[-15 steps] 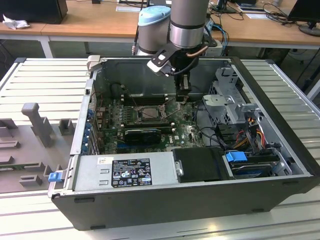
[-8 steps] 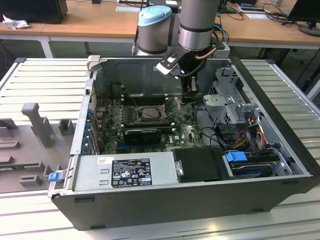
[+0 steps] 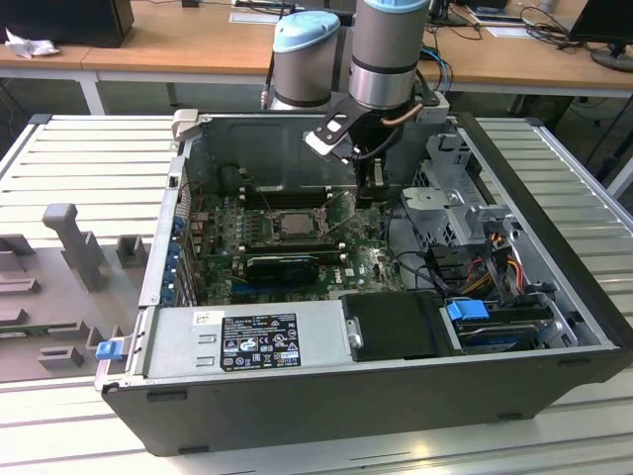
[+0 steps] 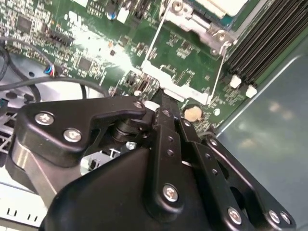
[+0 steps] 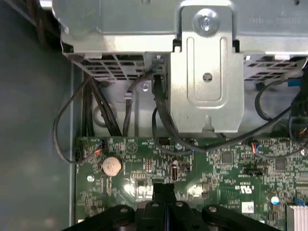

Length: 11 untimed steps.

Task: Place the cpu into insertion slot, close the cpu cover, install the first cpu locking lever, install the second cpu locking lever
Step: 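Close the cpu cover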

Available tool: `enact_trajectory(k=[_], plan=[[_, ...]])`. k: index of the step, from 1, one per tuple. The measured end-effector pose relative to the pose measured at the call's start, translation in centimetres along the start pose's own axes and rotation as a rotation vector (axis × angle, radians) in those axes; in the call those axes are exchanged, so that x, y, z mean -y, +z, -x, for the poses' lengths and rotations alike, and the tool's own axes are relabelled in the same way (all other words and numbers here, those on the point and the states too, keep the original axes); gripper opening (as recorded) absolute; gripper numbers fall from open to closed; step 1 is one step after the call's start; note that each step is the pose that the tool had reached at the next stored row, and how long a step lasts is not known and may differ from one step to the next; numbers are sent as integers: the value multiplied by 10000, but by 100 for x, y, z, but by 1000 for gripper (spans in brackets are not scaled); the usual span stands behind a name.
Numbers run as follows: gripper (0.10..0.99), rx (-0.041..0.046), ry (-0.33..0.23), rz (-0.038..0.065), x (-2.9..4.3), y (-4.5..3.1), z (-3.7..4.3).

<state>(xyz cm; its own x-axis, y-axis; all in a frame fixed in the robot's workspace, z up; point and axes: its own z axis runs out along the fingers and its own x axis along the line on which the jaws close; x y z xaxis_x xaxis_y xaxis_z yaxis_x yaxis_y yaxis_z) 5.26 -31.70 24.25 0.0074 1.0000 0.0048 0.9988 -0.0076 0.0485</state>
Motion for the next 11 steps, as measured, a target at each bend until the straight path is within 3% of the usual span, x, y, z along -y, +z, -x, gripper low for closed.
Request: enact_trajectory(k=[7, 9, 11], plan=[[106, -2, 0, 0, 184, -8, 1], [106, -2, 0, 0, 399, -16, 3], [106, -2, 1, -1, 545, -5, 4]])
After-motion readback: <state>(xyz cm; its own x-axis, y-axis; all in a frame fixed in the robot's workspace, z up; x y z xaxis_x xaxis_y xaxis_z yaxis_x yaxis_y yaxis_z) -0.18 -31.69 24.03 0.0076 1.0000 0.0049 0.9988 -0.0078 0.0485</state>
